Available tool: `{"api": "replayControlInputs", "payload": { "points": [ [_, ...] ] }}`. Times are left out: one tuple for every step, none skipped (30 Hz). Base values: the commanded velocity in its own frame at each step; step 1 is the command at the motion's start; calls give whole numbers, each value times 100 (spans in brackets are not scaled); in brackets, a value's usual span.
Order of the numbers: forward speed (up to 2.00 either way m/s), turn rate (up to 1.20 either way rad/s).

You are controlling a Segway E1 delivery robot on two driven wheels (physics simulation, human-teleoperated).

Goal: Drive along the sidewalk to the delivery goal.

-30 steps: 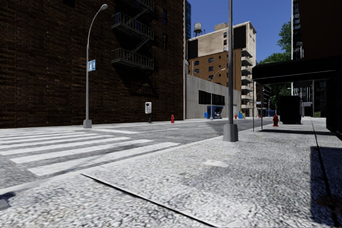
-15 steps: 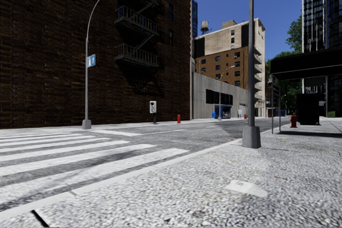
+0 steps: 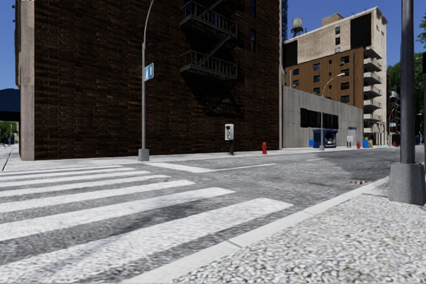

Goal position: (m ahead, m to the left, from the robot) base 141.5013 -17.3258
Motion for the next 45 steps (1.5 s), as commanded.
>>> {"api": "replayControlInputs", "payload": {
  "points": [
    [197,52],
    [197,52],
    [186,52],
    [167,52],
    [161,52],
    [159,53],
    [159,53],
    [157,55],
    [148,57],
    [139,57],
    [133,58],
    [133,58],
    [132,58],
    [131,58],
    [131,58],
    [131,58],
    [131,58],
    [130,58],
    [130,58],
    [130,58],
    [130,58],
    [130,58],
    [130,58],
    [130,58],
    [130,53],
    [130,53],
    [130,53],
    [130,53],
    [130,53],
    [130,53],
    [130,53],
    [130,53],
    [130,53],
    [130,50],
    [130,50],
    [130,44],
    [130,40],
    [130,40],
    [130,0],
    [130,0],
    [130,0],
    [130,0],
    [130,0],
    [130,0],
    [130,0]
  ]
}}
